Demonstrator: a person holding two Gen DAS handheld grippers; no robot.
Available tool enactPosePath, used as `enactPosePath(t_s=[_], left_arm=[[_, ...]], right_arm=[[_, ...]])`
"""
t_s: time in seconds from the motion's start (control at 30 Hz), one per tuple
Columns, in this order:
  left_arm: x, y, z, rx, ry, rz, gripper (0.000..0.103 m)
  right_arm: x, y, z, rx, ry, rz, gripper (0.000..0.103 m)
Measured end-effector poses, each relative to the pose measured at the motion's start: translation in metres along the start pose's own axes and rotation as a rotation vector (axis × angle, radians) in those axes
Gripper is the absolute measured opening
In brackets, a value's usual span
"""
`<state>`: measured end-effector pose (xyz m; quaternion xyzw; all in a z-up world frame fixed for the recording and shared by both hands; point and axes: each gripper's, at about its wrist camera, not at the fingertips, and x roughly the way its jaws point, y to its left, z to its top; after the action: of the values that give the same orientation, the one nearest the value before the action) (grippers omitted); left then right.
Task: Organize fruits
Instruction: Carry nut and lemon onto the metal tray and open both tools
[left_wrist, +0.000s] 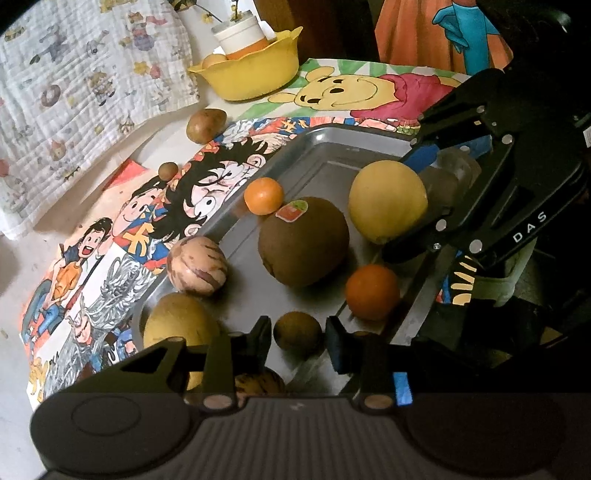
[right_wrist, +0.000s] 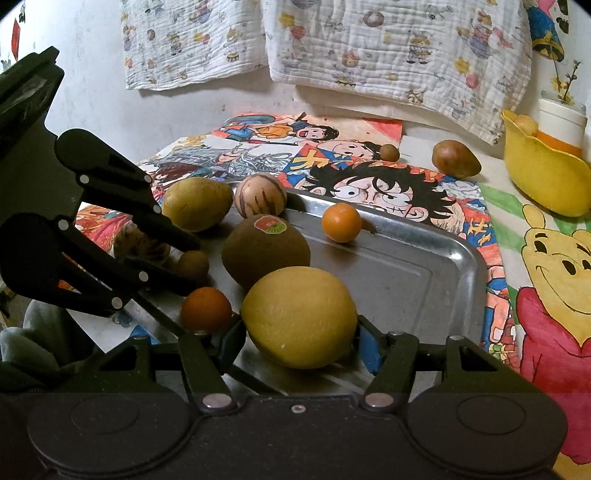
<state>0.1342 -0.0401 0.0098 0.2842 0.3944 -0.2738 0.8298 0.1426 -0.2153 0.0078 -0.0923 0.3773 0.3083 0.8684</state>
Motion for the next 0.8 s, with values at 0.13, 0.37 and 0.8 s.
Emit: enactPosePath(t_s=[0.13, 0.37, 0.8], left_arm=[[-0.005, 0.000, 0.001, -0.010, -0.016, 0.004, 0.052], [-0.027, -0.002, -0.005, -0.049, -0.071, 0.027, 0.074], [-0.069, 0.007, -0.048, -0.217, -0.127, 0.123, 0.103]], right_arm=[[-0.002, 0.000, -0.001, 0.006, -0.001, 0.001, 0.066], [-0.019, 0.000, -0.001, 0.027, -0.042, 0.002, 0.078], [-0.046, 0.022, -0.010, 0.013, -0.042, -0.028, 0.102]])
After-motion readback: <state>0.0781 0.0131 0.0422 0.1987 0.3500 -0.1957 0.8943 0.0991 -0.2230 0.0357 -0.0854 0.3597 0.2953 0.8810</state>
